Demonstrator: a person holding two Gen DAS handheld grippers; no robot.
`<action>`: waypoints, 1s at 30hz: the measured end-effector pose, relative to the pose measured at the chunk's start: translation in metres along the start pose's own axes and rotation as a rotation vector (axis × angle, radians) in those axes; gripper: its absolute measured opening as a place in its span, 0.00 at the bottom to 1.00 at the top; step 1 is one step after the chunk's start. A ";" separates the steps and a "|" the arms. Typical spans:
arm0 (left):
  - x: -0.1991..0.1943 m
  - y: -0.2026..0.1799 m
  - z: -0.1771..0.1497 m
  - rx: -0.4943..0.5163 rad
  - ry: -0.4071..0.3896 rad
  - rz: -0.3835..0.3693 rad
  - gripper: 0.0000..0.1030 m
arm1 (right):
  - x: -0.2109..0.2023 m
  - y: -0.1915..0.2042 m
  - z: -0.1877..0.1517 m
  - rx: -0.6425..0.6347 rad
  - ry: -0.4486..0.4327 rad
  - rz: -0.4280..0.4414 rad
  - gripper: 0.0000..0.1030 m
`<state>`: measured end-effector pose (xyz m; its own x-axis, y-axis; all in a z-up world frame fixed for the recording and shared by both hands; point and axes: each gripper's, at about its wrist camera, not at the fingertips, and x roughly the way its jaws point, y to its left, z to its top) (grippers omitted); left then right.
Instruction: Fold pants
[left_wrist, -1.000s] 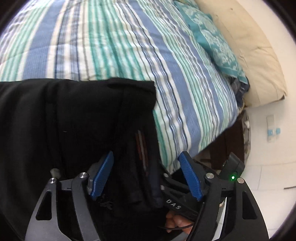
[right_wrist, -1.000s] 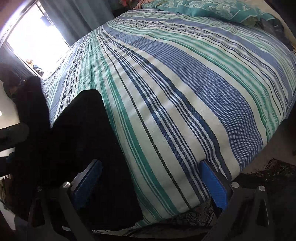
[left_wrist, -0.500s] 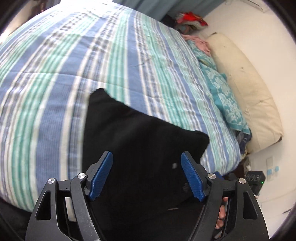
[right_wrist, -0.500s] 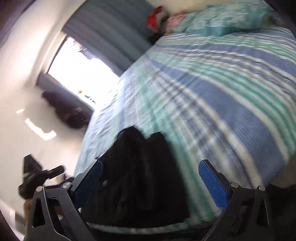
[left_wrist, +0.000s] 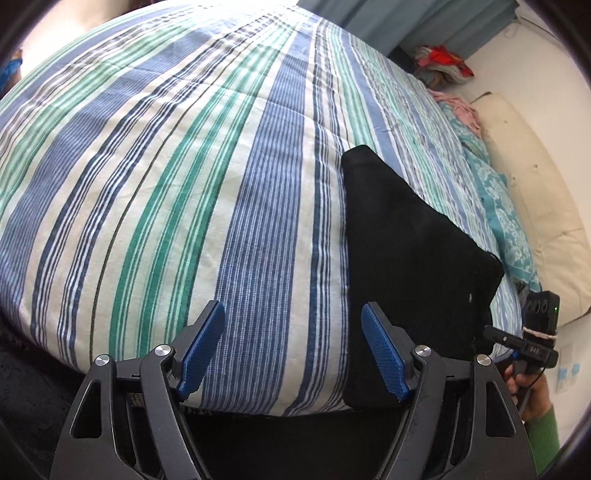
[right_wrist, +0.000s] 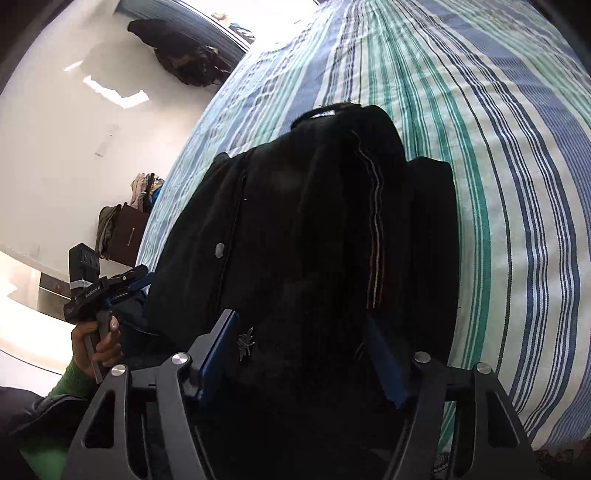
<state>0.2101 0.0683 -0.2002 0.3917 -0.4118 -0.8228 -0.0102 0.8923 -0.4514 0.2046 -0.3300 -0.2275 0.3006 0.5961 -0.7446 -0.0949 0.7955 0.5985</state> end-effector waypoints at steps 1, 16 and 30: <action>0.001 0.001 0.000 -0.007 0.002 -0.001 0.75 | 0.003 0.001 0.004 0.000 0.022 -0.027 0.60; -0.012 -0.021 -0.008 0.075 -0.045 0.000 0.75 | -0.051 0.032 -0.012 -0.030 -0.098 -0.028 0.15; 0.000 -0.114 -0.043 0.458 -0.049 -0.059 0.75 | -0.094 0.009 -0.011 0.039 -0.296 -0.221 0.31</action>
<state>0.1720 -0.0417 -0.1636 0.4229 -0.4646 -0.7780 0.4162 0.8622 -0.2887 0.1646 -0.3781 -0.1556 0.5716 0.3481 -0.7430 0.0379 0.8933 0.4478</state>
